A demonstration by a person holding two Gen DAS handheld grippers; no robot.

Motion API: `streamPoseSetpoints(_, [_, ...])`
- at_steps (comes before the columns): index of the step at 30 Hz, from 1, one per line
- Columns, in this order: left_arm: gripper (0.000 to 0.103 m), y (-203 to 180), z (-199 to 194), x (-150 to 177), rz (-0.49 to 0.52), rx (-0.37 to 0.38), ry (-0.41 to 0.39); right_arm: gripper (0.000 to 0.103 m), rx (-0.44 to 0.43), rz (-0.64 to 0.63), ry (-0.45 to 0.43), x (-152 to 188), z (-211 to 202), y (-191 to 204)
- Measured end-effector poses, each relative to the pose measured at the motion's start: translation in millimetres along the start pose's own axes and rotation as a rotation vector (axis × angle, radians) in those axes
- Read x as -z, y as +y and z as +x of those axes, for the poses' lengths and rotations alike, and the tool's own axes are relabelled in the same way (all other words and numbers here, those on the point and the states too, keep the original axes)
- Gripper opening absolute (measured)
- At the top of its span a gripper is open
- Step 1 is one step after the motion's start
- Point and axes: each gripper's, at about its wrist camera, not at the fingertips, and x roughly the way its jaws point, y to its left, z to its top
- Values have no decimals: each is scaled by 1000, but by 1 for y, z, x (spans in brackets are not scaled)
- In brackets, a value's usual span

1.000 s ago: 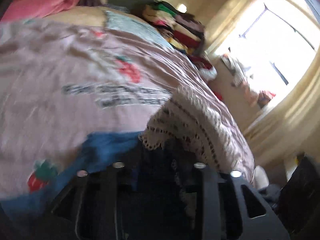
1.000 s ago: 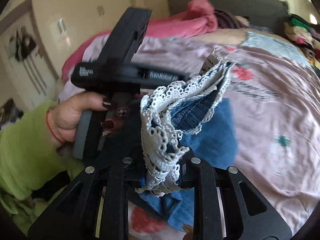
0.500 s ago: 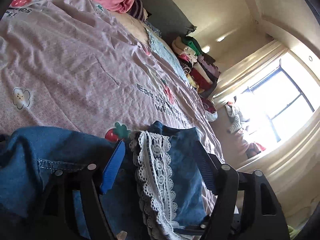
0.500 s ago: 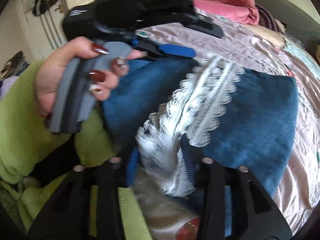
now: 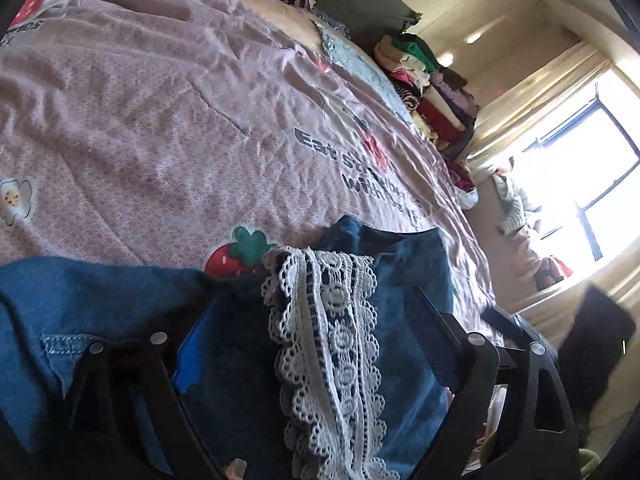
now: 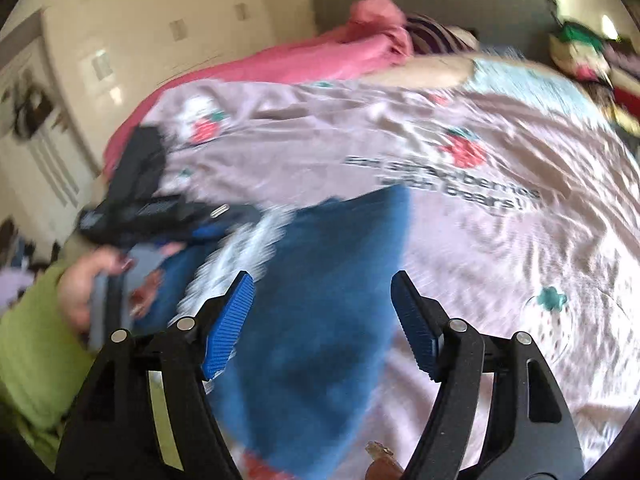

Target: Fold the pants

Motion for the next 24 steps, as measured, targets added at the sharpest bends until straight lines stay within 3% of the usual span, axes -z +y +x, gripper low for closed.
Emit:
streamPoseSetpoints(1, [83,0,2,-1,-2,-7,3,64,-12,37,13,-9,11,-12])
streamPoseSetpoints(3, [57,-1,4,-3,-12,-18,2,64,-30,72,33,-19,29,-27])
streamPoseSetpoints(4, [32,-1,4,-4,-23,-18,0,64,-36,88,47,-23,39,-35])
streamPoseSetpoints(7, [27,-3,1,-2,-20,-28,-18,64,-106,153,115,-26,71,-52])
streamPoseSetpoints(8, [25,-5,-1,-2,-17,-29,-25,51,-125,160,135,-26,78,-55])
streamPoseSetpoints(9, [24,-10,-4,-2,-5,-26,-37,15,-164,150,153,-25,83,-53])
streamPoseSetpoints(10, [22,-15,-7,-3,12,-30,-43,8,-167,128,148,-23,82,-50])
streamPoseSetpoints(13, [22,-25,-5,-7,72,-70,-53,8,-106,113,111,-20,74,-54])
streamPoseSetpoints(19, [22,-19,14,-3,82,-144,-17,14,-41,119,122,-11,91,-62])
streamPoseSetpoints(24, [28,-18,2,0,85,-144,-37,45,35,92,74,-15,67,-60])
